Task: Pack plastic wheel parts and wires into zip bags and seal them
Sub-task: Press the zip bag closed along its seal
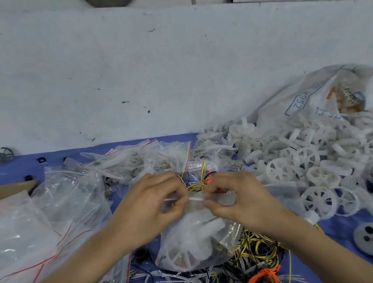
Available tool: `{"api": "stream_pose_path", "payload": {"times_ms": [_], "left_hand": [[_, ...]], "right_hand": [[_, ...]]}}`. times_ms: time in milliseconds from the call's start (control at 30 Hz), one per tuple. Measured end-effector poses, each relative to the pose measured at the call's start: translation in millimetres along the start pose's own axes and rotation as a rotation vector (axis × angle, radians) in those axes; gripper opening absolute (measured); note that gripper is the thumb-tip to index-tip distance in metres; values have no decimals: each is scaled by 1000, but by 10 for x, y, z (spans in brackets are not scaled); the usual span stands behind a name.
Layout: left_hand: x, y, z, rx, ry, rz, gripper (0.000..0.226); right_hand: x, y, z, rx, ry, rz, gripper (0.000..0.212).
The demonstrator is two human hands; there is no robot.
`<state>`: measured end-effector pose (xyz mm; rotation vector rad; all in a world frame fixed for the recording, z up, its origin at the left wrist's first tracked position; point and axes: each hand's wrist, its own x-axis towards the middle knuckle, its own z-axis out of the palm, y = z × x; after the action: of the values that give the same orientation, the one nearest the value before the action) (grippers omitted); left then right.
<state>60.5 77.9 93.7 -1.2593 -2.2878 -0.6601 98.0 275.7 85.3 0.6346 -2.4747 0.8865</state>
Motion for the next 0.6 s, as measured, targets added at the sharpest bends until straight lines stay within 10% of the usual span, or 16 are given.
{"api": "stream_pose_path", "payload": {"times_ms": [600], "left_hand": [[41, 123, 3, 72, -196, 74, 28]], "right_hand": [[-40, -62, -12, 20, -92, 63, 3]]}}
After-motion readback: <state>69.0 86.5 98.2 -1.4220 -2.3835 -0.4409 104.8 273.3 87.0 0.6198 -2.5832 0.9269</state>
